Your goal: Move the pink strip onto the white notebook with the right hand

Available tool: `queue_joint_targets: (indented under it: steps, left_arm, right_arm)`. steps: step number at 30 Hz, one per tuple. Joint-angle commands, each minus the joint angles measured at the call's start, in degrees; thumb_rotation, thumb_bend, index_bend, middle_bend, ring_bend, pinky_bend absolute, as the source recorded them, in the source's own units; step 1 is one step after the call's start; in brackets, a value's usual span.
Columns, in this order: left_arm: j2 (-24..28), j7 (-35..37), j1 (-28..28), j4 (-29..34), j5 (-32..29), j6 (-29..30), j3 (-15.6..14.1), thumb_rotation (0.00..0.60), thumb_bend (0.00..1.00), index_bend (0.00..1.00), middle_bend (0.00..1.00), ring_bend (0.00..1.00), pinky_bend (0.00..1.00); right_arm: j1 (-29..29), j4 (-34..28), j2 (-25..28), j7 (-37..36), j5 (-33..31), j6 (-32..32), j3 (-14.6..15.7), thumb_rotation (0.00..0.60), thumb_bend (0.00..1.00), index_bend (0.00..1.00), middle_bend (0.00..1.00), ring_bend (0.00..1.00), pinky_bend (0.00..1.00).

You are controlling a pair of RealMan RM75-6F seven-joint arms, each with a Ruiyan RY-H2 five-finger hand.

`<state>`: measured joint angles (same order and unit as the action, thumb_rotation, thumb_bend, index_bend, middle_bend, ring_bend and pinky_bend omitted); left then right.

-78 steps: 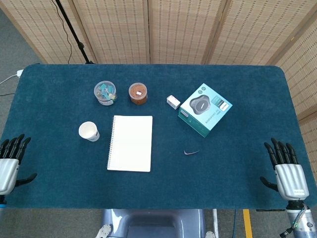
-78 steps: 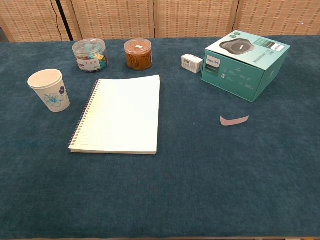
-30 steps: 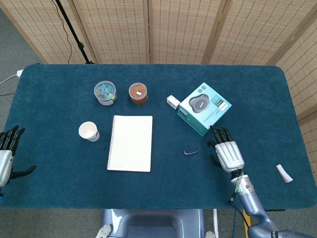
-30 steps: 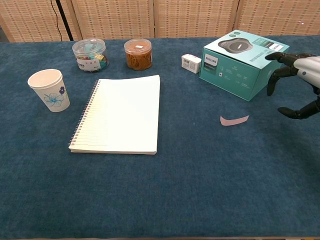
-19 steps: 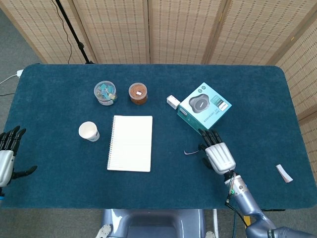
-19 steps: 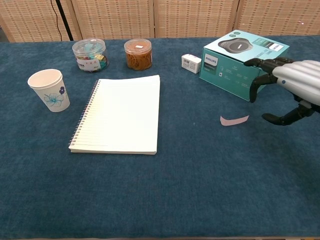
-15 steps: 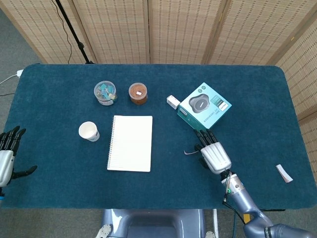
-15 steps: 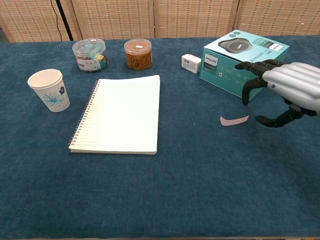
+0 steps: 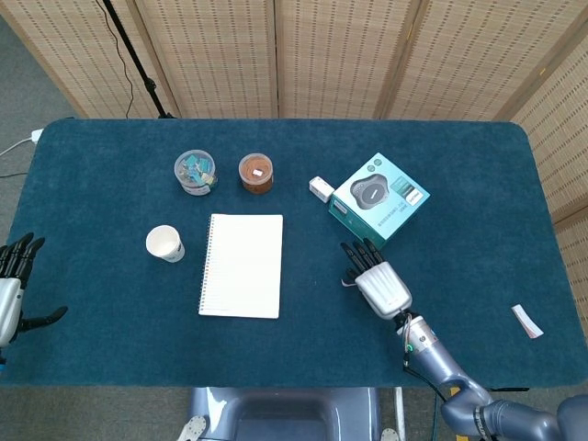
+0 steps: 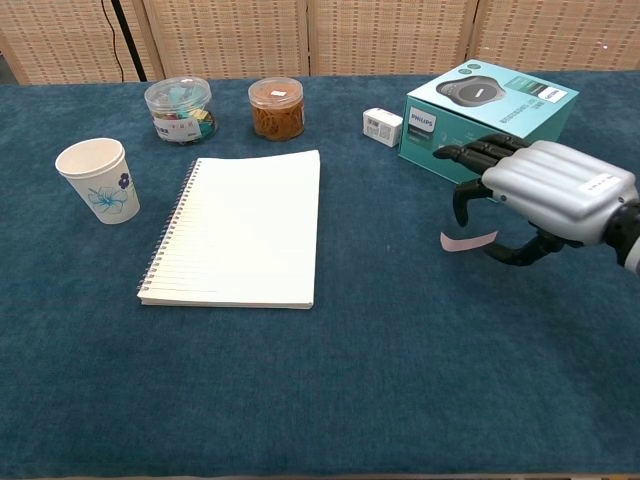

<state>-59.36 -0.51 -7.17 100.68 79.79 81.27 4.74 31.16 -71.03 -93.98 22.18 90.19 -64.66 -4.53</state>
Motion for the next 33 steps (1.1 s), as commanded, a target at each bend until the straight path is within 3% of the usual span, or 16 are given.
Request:
queue_joint_targets:
  steps: [1,24,33]
  left_arm:
    - [0.03,0.14,0.00,-0.01,0.09,0.00,-0.05,0.600,0.00,0.00,0.00,0.00,0.00]
    - [0.00,0.75,-0.18,-0.04,-0.34,-0.43,0.02,0.600,0.00,0.00,0.00,0.00,0.00]
    - [-0.10,0.61,-0.25,-0.05,-0.55,-0.51,0.07,0.600,0.00,0.00,0.00,0.00,0.00]
  right_arm:
    - [0.77,1.95,-0.91,0.38,0.87,-0.10,0.31,0.600,0.42,0.42,0.00,0.00,0.00]
    - [2.27,7.16,-3.06,-0.39,-0.69,1.79,0.77,0.600,0.43,0.49,0.00,0.00,0.00]
    - [2.48,8.02,-3.38,-0.82,-1.02,1.81,0.94,0.600,0.48,0.53,0.00,0.00,0.00]
